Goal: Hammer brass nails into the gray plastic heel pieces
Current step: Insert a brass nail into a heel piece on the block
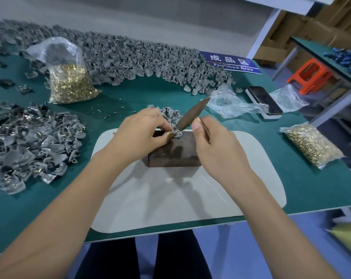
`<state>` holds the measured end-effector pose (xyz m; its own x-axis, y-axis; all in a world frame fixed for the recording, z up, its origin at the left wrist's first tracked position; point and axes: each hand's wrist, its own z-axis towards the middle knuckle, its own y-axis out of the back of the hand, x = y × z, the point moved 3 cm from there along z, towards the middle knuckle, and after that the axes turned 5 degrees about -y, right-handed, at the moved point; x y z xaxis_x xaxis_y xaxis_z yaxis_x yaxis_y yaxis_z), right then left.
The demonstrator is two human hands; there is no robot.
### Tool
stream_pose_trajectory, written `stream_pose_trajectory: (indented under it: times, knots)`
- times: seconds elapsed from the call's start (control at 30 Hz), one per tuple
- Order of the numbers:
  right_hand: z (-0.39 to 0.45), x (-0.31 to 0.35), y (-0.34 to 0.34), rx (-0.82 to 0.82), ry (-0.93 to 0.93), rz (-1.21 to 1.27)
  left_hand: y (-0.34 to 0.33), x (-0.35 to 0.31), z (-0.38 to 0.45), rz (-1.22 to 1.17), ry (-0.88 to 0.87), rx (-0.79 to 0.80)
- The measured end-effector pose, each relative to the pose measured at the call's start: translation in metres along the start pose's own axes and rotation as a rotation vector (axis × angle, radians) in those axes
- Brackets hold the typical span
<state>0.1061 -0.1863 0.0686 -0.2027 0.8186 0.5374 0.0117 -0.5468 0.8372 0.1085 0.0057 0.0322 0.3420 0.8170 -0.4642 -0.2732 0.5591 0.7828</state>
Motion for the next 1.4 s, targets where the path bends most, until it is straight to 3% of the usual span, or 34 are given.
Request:
stream_pose_trajectory:
  times: [0.1, 0.27, 0.4, 0.53, 0.67, 0.8, 0.93, 1.07, 1.2, 1.3, 1.4]
  knots:
    - [0.001, 0.001, -0.005, 0.042, -0.032, -0.049, 0.000, 0.000, 0.000, -0.004, 0.005, 0.004]
    - [0.005, 0.001, 0.002, -0.089, -0.032, 0.032, 0.000, 0.000, 0.000, 0.005, -0.003, 0.000]
    - [0.005, 0.004, -0.002, 0.019, -0.030, -0.094, 0.001, -0.001, 0.000, 0.020, -0.016, -0.014]
    - [0.004, 0.004, 0.002, -0.114, -0.024, 0.003, 0.002, 0.000, 0.000, 0.045, -0.027, -0.018]
    - [-0.002, 0.006, -0.005, -0.022, -0.019, -0.101, 0.004, -0.001, 0.000, 0.058, -0.034, -0.010]
    - [-0.001, 0.006, 0.002, -0.137, -0.016, -0.015, 0.004, 0.000, 0.000, 0.073, -0.030, 0.004]
    - [0.000, 0.007, -0.002, -0.013, -0.017, -0.092, 0.005, 0.000, 0.000, 0.071, -0.022, 0.020]
    - [0.004, 0.004, 0.003, -0.118, -0.017, -0.021, 0.004, 0.000, 0.000, 0.069, -0.022, 0.011]
    - [0.003, 0.003, -0.001, -0.031, -0.015, -0.087, 0.005, 0.001, 0.001, 0.064, -0.022, 0.013]
    - [0.000, 0.002, 0.002, -0.152, 0.002, -0.001, 0.004, 0.001, 0.000, 0.066, -0.026, 0.010]
    - [-0.002, 0.003, -0.003, -0.071, 0.006, -0.074, 0.004, 0.000, 0.000, 0.064, -0.035, 0.007]
